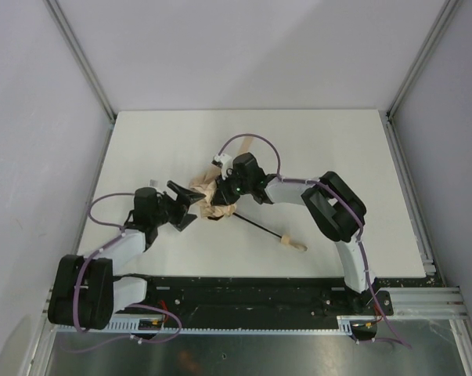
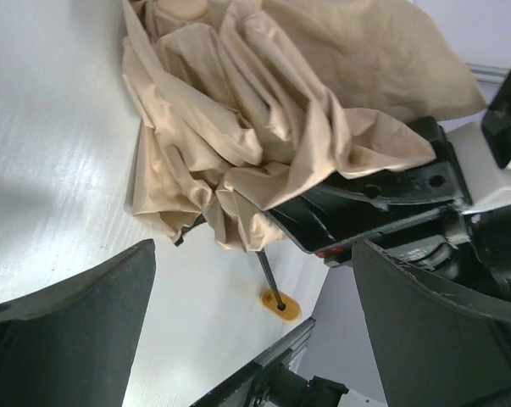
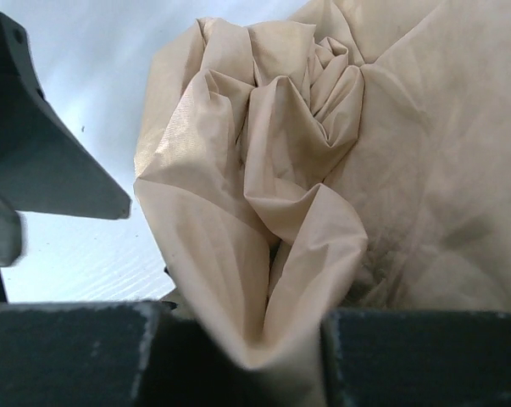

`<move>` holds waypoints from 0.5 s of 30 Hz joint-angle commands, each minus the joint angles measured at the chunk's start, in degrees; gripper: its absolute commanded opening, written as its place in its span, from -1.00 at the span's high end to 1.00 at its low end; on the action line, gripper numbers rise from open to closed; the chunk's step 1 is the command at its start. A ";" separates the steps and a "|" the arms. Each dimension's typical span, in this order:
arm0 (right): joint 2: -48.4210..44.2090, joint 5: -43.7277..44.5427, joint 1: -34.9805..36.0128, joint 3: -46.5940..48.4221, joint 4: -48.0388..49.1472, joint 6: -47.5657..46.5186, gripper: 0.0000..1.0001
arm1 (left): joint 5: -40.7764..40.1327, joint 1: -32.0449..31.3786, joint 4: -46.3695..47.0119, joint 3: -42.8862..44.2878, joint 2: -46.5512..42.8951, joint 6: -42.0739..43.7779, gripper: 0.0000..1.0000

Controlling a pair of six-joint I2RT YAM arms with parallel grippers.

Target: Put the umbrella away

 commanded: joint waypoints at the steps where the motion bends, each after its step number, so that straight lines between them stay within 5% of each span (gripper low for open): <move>1: 8.18 -3.56 0.96 -3.80 -19.86 3.62 1.00 | -2.68 -1.70 1.92 1.70 4.05 -2.50 -0.99; 15: 8.51 -4.68 -0.88 -2.62 -20.86 2.59 1.00 | -21.67 -7.41 9.08 2.85 7.64 -10.92 -0.99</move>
